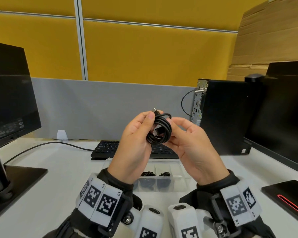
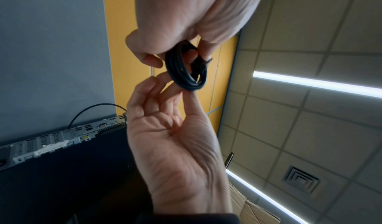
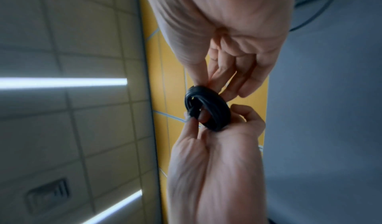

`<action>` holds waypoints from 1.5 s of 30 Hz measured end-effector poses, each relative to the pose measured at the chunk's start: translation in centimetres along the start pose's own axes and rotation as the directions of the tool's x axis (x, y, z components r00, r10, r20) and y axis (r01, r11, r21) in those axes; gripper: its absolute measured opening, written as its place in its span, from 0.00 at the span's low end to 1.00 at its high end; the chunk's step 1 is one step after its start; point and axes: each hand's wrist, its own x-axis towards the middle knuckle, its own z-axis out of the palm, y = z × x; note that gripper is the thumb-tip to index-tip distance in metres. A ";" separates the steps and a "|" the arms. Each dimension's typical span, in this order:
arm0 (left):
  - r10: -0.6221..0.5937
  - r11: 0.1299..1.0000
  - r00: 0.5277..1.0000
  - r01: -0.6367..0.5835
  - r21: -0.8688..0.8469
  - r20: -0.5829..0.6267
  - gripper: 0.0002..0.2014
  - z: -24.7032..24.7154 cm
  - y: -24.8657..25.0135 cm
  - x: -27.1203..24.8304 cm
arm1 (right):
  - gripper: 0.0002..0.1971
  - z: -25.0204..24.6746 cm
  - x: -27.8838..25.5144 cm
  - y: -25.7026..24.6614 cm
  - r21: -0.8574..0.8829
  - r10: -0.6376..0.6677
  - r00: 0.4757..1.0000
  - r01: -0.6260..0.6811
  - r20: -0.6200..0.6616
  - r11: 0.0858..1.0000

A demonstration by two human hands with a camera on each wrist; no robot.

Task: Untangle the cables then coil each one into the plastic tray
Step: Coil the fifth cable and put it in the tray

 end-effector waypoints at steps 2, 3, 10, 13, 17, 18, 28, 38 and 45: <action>-0.002 1.000 1.000 0.002 0.018 -0.010 0.21 -0.1 -0.1 0.1 | 0.13 0.2 -0.1 0.0 -0.104 -0.066 0.998 0.065 -0.005 0.992; -0.002 1.000 1.000 0.003 0.030 -0.018 0.20 -0.2 -0.2 0.1 | 0.10 0.3 -0.2 -0.1 -0.139 -0.095 0.995 0.094 -0.004 0.986; 0.003 0.998 0.995 0.004 0.067 -0.096 0.14 -0.5 -0.1 0.4 | 0.15 0.5 -0.8 -0.1 -0.351 -0.136 0.958 0.221 0.253 0.910; -0.022 0.998 0.998 0.025 0.060 -0.054 0.15 0.0 -0.3 0.0 | 0.12 0.4 -0.6 0.1 -0.392 -0.286 0.943 0.332 0.171 0.858; -0.029 0.999 0.999 0.028 -0.014 -0.035 0.17 0.2 -0.3 -0.1 | 0.09 -0.6 0.0 -0.4 -0.492 -0.419 0.901 0.416 0.112 0.765; -0.025 1.000 0.999 0.025 -0.014 -0.040 0.17 0.1 -0.3 0.0 | 0.08 -0.8 0.0 -0.6 -0.559 -0.461 0.881 0.437 0.108 0.704; 0.101 0.989 0.983 -0.083 0.119 -0.155 0.05 -1.4 0.5 0.8 | 0.11 -0.1 -1.4 -2.4 -0.728 -0.480 0.827 0.519 0.294 0.448; 0.161 0.960 0.986 -0.146 0.240 -0.045 0.03 0.0 -1.0 -0.1 | 0.12 -0.2 -0.8 -0.5 -0.900 -0.390 0.913 0.266 0.120 0.345; 0.168 0.938 0.984 -0.177 0.299 0.054 0.11 0.8 -1.2 -0.8 | 0.12 0.4 -0.6 0.1 -0.777 -0.292 0.956 0.204 0.028 0.595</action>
